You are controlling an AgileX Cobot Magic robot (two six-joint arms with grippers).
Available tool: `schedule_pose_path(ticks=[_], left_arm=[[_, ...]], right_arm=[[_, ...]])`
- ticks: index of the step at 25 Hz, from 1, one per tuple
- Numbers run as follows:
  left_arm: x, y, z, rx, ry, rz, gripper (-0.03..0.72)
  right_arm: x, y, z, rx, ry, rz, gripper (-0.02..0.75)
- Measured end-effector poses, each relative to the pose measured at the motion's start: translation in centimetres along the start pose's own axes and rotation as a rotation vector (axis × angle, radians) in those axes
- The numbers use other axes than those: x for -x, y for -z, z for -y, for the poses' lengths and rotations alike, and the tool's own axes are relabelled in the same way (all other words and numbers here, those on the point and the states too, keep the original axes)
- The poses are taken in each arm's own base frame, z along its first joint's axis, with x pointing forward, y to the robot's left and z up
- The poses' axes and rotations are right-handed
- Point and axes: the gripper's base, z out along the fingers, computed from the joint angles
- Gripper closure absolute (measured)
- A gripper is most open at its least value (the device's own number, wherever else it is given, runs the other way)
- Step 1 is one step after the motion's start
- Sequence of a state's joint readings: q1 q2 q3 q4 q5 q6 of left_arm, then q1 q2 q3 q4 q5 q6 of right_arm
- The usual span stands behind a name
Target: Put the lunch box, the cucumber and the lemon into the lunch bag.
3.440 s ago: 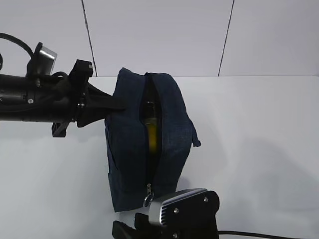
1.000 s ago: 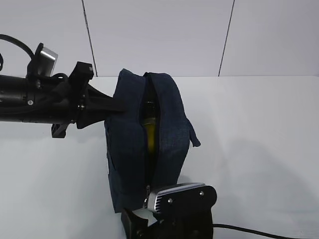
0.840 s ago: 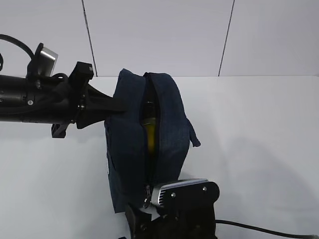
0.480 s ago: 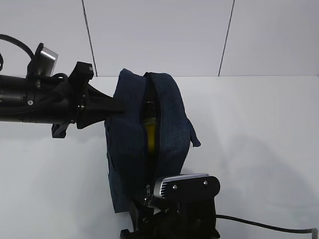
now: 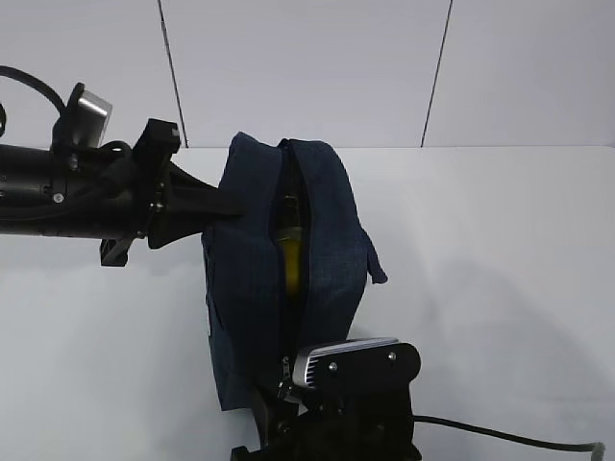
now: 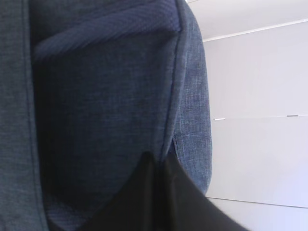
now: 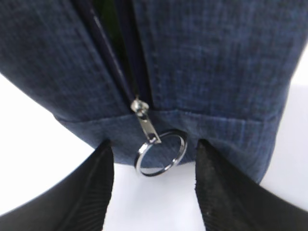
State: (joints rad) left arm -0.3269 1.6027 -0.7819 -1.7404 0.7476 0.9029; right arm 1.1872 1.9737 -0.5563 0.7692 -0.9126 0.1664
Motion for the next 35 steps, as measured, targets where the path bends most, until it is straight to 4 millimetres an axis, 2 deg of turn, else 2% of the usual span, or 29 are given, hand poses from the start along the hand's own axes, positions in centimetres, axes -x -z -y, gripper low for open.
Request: schedule_pose_path(ticks=[4,16,27,35], left_arm=[[0.00,0.00,0.00,0.000,0.000,0.000,0.694],[-0.01,0.00,0.02,-0.002,0.000,-0.001,0.694],[-0.02,0.00,0.03,-0.003,0.000,-0.003,0.694],[-0.02,0.00,0.03,-0.003,0.000,-0.003,0.694]], right_arm=[[0.10,-0.01,0.04,-0.004,-0.004,0.012,0.328],[0.02,-0.02,0.15,-0.014,-0.010,0.007,0.496],[-0.05,-0.02,0.34,-0.035,-0.025,-0.001,0.510],[-0.07,-0.02,0.35,-0.037,-0.026,-0.003,0.548]])
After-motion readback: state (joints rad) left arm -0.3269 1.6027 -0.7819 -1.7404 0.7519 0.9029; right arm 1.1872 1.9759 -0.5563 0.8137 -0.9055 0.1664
